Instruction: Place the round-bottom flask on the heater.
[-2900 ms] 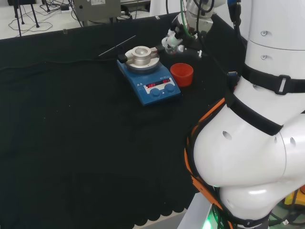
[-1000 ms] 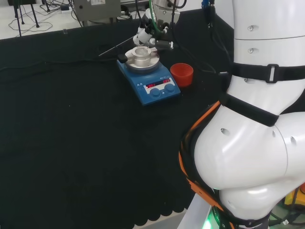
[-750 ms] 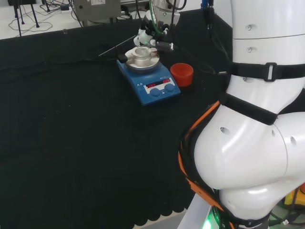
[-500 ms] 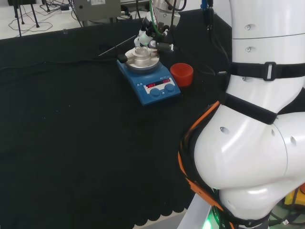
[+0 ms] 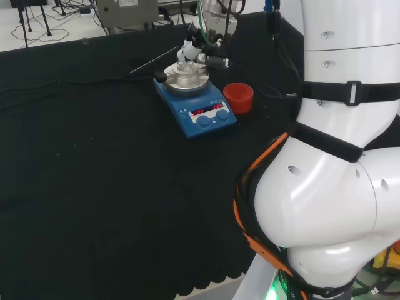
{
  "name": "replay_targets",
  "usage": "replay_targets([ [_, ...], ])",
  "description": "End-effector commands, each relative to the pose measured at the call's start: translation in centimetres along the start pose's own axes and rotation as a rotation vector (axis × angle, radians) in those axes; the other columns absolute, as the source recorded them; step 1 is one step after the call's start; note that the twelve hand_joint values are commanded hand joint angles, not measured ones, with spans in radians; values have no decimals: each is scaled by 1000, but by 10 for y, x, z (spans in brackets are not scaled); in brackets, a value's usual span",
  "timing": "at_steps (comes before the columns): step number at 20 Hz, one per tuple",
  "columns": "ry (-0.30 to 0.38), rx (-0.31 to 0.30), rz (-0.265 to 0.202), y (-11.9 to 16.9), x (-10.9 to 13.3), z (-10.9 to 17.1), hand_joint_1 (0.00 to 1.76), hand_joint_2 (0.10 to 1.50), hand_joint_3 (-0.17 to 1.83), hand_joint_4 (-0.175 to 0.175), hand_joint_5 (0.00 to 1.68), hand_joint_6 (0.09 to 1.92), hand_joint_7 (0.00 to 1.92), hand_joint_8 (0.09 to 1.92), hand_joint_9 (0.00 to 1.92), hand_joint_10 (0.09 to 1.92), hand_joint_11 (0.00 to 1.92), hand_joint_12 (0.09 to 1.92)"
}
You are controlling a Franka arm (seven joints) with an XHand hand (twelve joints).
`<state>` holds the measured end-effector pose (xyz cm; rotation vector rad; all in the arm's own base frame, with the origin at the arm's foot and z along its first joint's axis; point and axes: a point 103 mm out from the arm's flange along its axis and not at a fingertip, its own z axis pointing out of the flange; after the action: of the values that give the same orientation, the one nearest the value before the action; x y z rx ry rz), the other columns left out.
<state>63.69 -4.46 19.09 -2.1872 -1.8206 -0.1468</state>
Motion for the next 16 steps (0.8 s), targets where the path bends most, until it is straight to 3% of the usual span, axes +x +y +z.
replay_targets([
  [1,17,19,-2,2,0,4,1096,715,756,45,1062,1081,594,671,774,632,370,1329],
  [5,39,25,-8,1,-1,5,1049,912,385,115,1006,1027,526,707,712,674,330,1345],
  [7,41,30,-5,1,0,5,982,827,479,-8,906,918,497,711,684,687,314,1345],
  [9,35,29,-6,0,2,5,951,727,641,-60,832,864,477,718,659,702,298,1349],
  [16,40,20,-22,-2,3,1,891,647,720,-59,608,802,434,723,614,716,259,1355],
])
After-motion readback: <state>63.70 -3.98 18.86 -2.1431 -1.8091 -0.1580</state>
